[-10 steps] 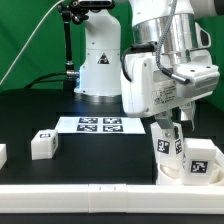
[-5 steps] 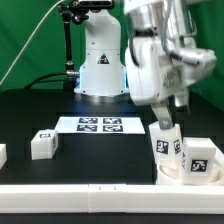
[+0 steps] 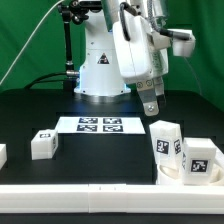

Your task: Assemble stool

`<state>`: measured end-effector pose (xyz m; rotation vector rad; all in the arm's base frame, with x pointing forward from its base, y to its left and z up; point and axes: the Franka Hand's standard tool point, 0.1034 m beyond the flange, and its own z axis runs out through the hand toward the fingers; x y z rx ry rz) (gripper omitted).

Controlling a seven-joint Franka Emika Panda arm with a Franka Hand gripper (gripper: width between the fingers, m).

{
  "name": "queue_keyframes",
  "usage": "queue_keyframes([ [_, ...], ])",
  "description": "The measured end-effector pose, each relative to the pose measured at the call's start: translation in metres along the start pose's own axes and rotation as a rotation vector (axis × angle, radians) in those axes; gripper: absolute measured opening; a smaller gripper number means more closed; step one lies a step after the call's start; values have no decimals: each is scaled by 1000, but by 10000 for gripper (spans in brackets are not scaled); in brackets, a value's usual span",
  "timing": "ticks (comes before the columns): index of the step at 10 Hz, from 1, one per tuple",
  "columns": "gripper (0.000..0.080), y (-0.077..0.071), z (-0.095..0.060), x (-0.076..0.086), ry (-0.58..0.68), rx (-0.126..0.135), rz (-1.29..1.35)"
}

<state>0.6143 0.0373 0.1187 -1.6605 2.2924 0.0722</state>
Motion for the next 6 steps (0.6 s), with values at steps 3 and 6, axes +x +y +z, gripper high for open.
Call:
queue_keyframes([
  [3, 649, 0, 1, 2, 3, -2, -13],
  [6, 649, -1, -1, 48, 19, -54, -322],
])
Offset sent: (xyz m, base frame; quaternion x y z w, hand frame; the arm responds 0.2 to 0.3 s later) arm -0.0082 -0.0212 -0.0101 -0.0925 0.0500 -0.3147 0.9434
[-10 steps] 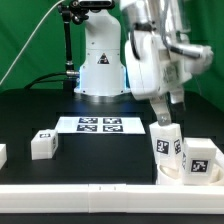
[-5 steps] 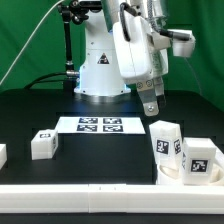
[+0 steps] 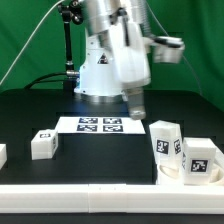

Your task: Assemble stool

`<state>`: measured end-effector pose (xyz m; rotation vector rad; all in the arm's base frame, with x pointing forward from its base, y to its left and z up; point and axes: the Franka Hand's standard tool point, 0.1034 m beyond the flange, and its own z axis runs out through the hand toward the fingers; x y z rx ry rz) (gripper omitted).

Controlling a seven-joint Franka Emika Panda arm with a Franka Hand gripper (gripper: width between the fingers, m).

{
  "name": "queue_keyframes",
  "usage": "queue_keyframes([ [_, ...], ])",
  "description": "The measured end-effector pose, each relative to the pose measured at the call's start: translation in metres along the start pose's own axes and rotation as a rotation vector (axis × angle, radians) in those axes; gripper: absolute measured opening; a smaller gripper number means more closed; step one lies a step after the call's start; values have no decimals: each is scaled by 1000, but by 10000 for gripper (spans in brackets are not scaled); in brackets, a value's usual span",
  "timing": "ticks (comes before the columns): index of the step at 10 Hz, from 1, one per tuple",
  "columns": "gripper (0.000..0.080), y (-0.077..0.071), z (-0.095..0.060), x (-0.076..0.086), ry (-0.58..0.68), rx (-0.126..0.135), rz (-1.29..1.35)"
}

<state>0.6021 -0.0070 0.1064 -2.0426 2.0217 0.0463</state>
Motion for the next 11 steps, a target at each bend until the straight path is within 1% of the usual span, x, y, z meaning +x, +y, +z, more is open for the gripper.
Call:
queue_keyframes([
  [2, 649, 5, 1, 35, 19, -3, -109],
  [3, 649, 5, 0, 44, 26, 3, -90],
  [6, 649, 5, 0, 42, 25, 1, -107],
  [7, 649, 6, 2, 42, 34, -15, -199],
  [8, 649, 6, 5, 44, 53, -48, -336],
  [10, 649, 5, 6, 48, 58, -100, -620],
  [11, 649, 9, 7, 47, 54, -128, -717],
])
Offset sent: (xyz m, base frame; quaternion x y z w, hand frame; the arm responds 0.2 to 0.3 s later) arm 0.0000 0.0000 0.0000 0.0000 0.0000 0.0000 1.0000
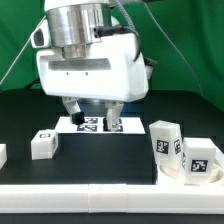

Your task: Assemble stool

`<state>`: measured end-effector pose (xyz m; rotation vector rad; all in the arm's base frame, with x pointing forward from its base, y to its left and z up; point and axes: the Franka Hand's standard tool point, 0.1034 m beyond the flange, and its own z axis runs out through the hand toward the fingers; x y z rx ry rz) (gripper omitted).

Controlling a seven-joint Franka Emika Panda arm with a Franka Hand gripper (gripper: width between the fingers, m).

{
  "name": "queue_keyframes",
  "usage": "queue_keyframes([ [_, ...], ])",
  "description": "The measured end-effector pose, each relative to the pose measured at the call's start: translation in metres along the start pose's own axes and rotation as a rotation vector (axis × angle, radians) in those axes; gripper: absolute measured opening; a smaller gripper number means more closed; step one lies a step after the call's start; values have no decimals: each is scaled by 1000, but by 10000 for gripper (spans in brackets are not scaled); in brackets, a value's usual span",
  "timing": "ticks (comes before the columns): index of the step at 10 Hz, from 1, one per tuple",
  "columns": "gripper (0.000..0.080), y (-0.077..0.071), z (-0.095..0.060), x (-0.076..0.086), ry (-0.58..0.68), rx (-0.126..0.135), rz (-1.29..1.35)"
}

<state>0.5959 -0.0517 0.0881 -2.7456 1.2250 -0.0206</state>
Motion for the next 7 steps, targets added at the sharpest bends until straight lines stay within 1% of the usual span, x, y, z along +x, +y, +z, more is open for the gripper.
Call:
queue_keyframes([
  [6, 649, 3, 1, 1, 1, -5, -410],
  [7, 649, 6, 3, 1, 3, -38, -507],
])
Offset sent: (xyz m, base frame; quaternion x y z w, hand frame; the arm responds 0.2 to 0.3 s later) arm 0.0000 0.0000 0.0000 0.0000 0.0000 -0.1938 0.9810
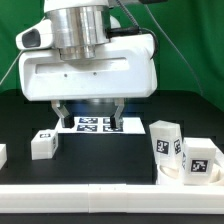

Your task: Assemble stool

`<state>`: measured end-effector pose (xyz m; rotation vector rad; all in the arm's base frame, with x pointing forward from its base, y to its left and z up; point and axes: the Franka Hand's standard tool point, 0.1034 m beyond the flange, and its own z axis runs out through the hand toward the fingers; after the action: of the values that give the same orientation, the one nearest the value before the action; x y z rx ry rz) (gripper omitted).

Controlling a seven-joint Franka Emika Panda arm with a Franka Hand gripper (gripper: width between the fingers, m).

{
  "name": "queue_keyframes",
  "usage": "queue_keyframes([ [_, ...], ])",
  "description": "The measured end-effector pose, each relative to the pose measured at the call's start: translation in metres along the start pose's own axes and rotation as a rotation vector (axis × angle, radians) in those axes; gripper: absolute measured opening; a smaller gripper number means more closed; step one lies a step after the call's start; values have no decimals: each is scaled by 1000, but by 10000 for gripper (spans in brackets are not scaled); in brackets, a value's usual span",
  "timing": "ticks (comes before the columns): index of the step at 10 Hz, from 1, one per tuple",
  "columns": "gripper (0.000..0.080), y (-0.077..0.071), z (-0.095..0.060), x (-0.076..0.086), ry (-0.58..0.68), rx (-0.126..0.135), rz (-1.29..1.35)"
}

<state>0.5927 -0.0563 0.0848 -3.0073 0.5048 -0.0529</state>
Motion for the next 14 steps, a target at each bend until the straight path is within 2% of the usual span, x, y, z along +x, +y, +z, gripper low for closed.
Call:
queue_keyframes([
  [1, 649, 4, 3, -1, -3, -43, -115],
  [2, 649, 8, 6, -2, -5, -61, -139],
  [3, 649, 17, 9, -3, -5, -67, -144],
  [4, 649, 35, 9, -1, 6, -61, -130],
  [5, 649, 57, 10, -2, 9, -31, -101],
  [6, 649, 74, 9, -1, 5, -23, -61],
  [8, 649, 68, 11, -1, 3, -28, -72],
  [10, 649, 70, 11, -2, -1, -26, -64],
  [11, 649, 77, 13, -3, -14, -15, -46],
  [12, 649, 91, 19, -7, 6, -23, -64],
  [13, 649, 103, 26, -18, 4, -37, -89],
  [14, 649, 107, 29, -25, -18, -35, -83],
])
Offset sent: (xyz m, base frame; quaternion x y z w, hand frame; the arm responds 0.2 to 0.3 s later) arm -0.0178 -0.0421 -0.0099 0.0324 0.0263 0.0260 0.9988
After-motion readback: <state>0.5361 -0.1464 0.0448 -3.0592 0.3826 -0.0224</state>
